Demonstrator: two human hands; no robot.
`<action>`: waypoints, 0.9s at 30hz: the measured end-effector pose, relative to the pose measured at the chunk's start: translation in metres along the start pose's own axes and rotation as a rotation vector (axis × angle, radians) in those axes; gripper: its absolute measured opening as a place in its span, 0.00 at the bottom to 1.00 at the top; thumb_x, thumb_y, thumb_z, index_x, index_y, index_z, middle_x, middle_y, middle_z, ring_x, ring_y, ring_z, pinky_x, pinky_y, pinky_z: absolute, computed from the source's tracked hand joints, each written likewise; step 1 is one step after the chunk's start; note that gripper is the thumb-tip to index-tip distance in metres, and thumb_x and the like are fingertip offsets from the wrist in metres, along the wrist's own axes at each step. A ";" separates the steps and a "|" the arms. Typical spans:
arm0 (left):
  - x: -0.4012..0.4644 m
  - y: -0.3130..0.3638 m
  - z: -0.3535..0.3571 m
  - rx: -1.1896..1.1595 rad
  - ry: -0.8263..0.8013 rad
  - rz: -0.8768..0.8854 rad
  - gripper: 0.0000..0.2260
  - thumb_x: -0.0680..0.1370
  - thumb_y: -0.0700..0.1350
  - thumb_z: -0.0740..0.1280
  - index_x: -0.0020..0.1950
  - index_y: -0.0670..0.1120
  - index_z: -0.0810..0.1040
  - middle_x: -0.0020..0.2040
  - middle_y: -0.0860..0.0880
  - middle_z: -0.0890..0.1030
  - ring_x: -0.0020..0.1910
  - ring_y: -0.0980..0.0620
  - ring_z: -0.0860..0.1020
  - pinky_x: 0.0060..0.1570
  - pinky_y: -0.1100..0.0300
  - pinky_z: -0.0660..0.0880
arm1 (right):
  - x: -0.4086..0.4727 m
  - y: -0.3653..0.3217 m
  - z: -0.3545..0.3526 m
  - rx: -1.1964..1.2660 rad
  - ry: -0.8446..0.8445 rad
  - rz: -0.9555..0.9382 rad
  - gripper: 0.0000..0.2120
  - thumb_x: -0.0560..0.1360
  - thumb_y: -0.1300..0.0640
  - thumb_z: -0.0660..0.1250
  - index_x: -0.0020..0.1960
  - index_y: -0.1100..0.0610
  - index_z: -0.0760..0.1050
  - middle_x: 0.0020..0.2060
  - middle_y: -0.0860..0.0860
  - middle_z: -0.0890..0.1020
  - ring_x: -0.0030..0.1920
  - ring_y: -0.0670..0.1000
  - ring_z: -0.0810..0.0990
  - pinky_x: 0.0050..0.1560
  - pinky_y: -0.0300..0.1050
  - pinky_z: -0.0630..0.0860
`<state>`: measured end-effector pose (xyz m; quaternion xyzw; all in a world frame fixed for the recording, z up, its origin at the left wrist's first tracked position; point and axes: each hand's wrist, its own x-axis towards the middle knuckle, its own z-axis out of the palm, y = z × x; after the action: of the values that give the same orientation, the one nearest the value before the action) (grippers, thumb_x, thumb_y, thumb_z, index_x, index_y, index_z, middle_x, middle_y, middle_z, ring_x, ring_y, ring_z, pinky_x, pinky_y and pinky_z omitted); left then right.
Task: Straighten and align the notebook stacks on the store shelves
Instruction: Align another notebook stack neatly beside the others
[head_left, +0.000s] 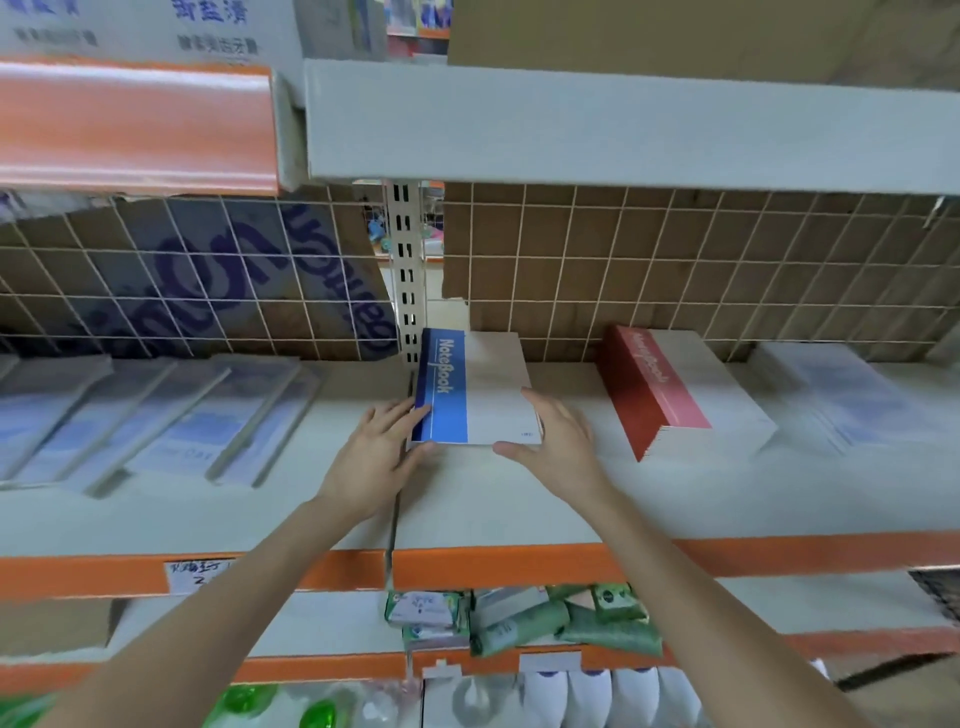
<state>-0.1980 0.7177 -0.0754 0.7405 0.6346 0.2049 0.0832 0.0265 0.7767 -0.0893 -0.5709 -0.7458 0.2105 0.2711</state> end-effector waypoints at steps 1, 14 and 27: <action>0.001 0.000 0.002 -0.011 0.012 -0.010 0.26 0.79 0.58 0.53 0.74 0.46 0.64 0.74 0.46 0.64 0.73 0.49 0.59 0.71 0.62 0.47 | 0.002 0.001 0.000 0.000 0.005 -0.005 0.37 0.69 0.42 0.72 0.73 0.49 0.62 0.70 0.47 0.68 0.72 0.51 0.61 0.70 0.48 0.51; 0.017 -0.005 0.004 -0.077 0.025 -0.044 0.23 0.79 0.53 0.61 0.73 0.50 0.65 0.74 0.48 0.64 0.74 0.50 0.58 0.71 0.57 0.48 | 0.014 0.001 -0.003 -0.044 -0.003 -0.057 0.32 0.70 0.43 0.72 0.70 0.52 0.68 0.70 0.47 0.69 0.71 0.48 0.63 0.68 0.42 0.50; 0.003 -0.002 0.006 0.036 -0.020 -0.116 0.29 0.80 0.54 0.59 0.77 0.51 0.51 0.76 0.48 0.58 0.75 0.47 0.52 0.73 0.46 0.48 | 0.021 -0.016 -0.017 -0.235 -0.206 -0.009 0.44 0.67 0.39 0.72 0.76 0.49 0.55 0.75 0.50 0.58 0.76 0.53 0.48 0.72 0.58 0.45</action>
<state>-0.1967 0.7219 -0.0806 0.7058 0.6793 0.1809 0.0877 0.0217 0.7929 -0.0632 -0.5706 -0.7919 0.1777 0.1255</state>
